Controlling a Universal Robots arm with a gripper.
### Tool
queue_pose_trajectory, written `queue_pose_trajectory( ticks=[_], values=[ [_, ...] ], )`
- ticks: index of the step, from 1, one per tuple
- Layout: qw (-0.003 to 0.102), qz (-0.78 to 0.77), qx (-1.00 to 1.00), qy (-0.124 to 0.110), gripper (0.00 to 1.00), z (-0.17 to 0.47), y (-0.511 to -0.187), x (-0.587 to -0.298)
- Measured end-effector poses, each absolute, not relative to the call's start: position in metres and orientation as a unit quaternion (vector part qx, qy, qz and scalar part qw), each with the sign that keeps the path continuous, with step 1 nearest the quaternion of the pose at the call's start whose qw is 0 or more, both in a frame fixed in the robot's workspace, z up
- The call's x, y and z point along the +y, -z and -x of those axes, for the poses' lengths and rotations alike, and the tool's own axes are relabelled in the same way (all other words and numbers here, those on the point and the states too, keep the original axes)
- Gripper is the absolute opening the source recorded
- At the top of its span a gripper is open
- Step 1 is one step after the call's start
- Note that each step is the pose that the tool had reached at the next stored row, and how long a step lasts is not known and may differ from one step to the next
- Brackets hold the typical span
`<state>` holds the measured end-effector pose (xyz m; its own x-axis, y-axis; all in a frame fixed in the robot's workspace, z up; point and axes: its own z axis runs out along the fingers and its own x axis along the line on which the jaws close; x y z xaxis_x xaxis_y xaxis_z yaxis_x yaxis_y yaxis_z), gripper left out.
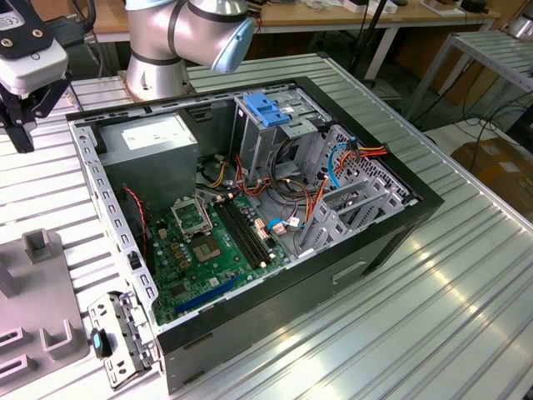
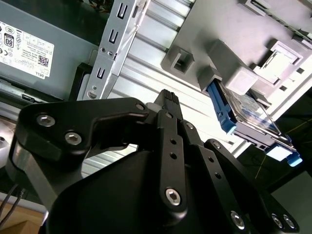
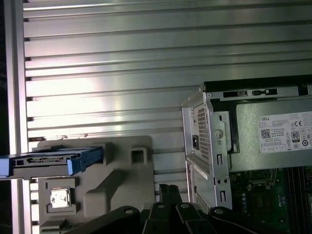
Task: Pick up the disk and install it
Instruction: 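Reach for the disk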
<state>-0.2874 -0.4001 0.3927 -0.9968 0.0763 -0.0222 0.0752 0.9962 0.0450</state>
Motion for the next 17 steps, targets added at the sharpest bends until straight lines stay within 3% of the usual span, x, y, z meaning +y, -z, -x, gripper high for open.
queue_pose_trajectory(
  ticks=[17],
  values=[
    [0.012,-0.038,0.999,-0.022,0.11,0.2979,-0.3927,-0.4002]
  ],
)
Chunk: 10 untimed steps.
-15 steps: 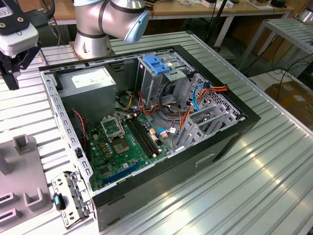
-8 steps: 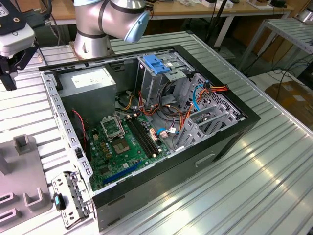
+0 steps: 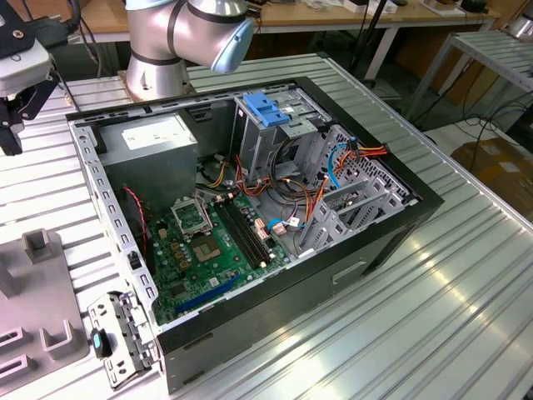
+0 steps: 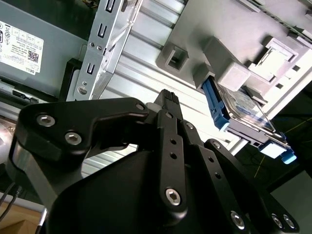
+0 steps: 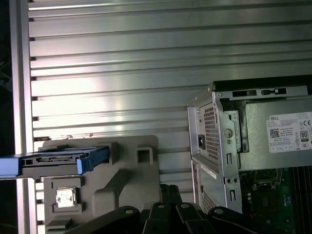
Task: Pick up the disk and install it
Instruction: 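Reach for the disk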
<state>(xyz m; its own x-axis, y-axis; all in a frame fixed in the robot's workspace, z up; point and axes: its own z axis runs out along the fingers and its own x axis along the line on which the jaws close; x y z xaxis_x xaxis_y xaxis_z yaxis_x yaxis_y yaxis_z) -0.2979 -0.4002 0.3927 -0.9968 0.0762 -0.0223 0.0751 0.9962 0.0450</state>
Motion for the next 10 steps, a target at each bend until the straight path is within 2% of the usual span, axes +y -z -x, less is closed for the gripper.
queue_pose_trajectory(
  ticks=[10],
  values=[
    [0.012,-0.038,0.999,-0.022,0.11,0.3035,-0.3927,-0.4002]
  ],
)
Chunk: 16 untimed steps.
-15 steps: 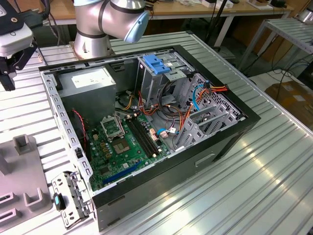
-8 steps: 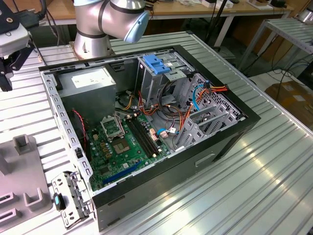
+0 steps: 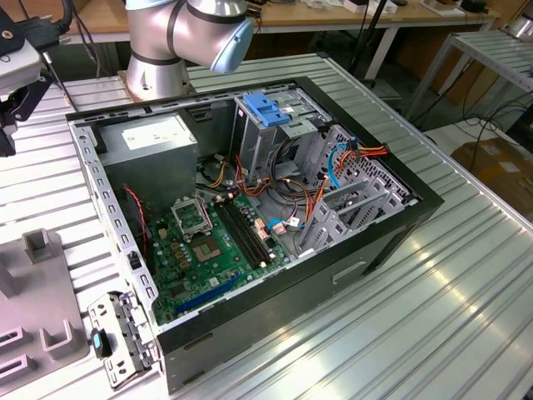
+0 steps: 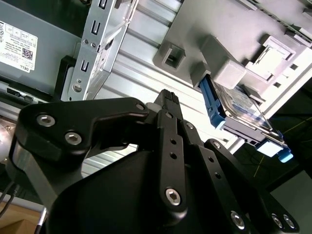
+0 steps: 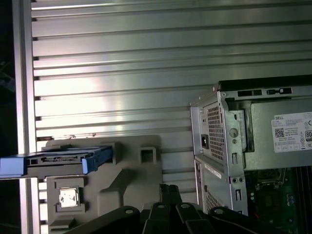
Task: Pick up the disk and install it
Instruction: 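Reach for the disk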
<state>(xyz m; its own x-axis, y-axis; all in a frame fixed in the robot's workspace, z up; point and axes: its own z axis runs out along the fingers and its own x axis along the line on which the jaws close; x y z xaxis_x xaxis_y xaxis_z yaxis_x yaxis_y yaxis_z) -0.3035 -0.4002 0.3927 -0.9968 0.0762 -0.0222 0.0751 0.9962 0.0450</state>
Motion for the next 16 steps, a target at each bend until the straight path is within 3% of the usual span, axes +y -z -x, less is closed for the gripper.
queue_pose_trajectory(
  ticks=[16],
  values=[
    [0.012,-0.038,0.999,-0.022,0.11,0.3124,-0.3927,-0.4001]
  ],
)
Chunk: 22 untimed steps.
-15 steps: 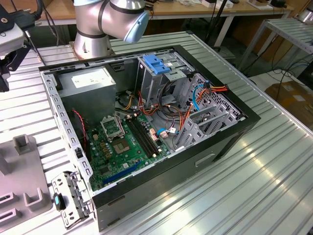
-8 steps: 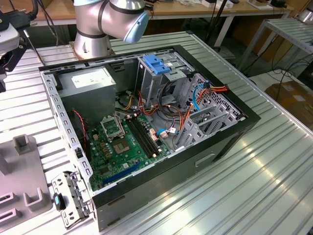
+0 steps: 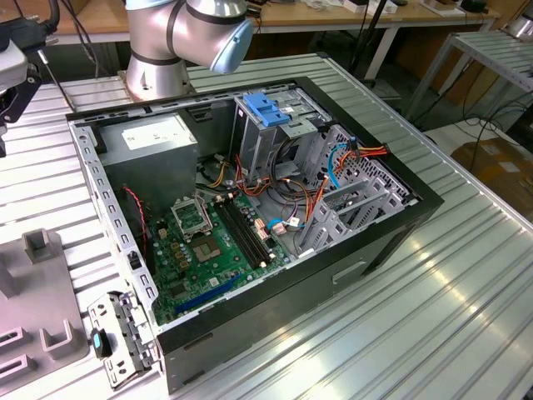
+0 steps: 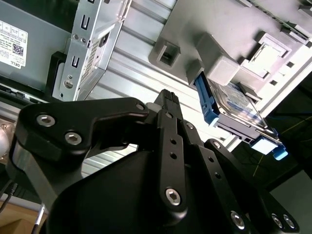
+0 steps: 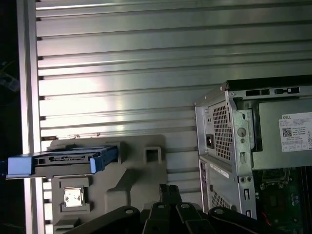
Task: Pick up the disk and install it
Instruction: 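Reach for the disk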
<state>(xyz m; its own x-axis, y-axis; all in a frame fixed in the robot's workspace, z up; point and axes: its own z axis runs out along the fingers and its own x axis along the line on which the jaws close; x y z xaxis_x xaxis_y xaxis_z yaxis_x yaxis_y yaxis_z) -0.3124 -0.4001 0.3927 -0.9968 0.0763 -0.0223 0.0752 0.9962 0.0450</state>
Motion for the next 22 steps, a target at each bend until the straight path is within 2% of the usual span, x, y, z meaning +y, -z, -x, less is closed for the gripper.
queue_pose_trajectory(
  ticks=[22],
  values=[
    [0.012,-0.038,0.999,-0.022,0.11,0.3208,-0.3928,-0.4002]
  ],
)
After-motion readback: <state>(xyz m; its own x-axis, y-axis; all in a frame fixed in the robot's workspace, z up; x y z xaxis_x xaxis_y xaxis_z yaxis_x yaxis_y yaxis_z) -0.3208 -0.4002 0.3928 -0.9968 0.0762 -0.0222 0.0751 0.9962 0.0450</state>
